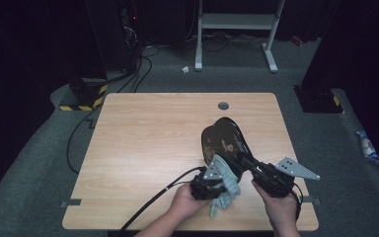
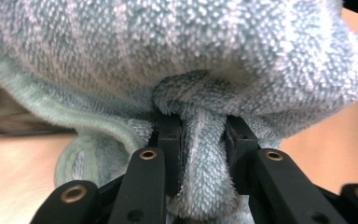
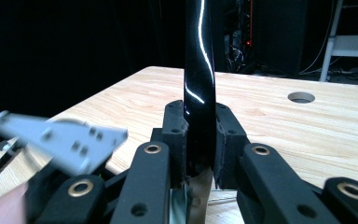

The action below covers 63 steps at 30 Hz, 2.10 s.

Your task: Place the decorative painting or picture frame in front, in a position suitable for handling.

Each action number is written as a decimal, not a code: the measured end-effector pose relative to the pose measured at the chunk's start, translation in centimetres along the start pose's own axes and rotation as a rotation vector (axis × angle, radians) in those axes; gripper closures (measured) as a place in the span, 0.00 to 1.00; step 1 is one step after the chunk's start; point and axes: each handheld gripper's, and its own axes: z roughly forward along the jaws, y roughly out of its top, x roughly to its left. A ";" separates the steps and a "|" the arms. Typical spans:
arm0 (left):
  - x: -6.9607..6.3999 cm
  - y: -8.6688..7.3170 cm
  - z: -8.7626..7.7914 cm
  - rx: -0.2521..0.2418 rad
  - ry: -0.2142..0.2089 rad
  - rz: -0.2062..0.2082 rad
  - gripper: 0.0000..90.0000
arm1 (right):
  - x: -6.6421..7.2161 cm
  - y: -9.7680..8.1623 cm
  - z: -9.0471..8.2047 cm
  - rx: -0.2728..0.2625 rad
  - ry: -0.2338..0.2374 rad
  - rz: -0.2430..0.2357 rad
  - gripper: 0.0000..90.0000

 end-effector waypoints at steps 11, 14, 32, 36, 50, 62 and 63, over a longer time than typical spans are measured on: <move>2.0 -0.4 -0.4 0.007 0.036 -0.035 0.81 | -0.2 0.0 -0.1 0.001 -0.004 0.003 0.87; 4.3 -0.7 -1.2 -0.002 0.098 -0.100 0.81 | -0.2 0.0 0.0 0.000 -0.004 0.004 0.86; -0.5 2.6 -2.1 -0.055 0.017 0.020 0.81 | -0.2 0.0 0.0 -0.001 -0.003 0.009 0.87; -2.1 3.2 -1.9 -0.065 -0.016 0.050 0.81 | -0.2 0.0 0.0 0.000 -0.003 0.006 0.87; 3.2 2.3 -2.9 -0.093 0.049 -0.093 0.81 | -0.2 0.0 0.0 0.001 -0.006 0.007 0.87; 7.6 -0.1 -4.7 -0.131 0.161 -0.182 0.80 | -0.2 0.0 0.0 0.000 -0.001 0.005 0.87; 7.6 -0.1 -4.7 -0.131 0.161 -0.182 0.80 | -0.2 0.0 0.0 0.000 -0.001 0.005 0.87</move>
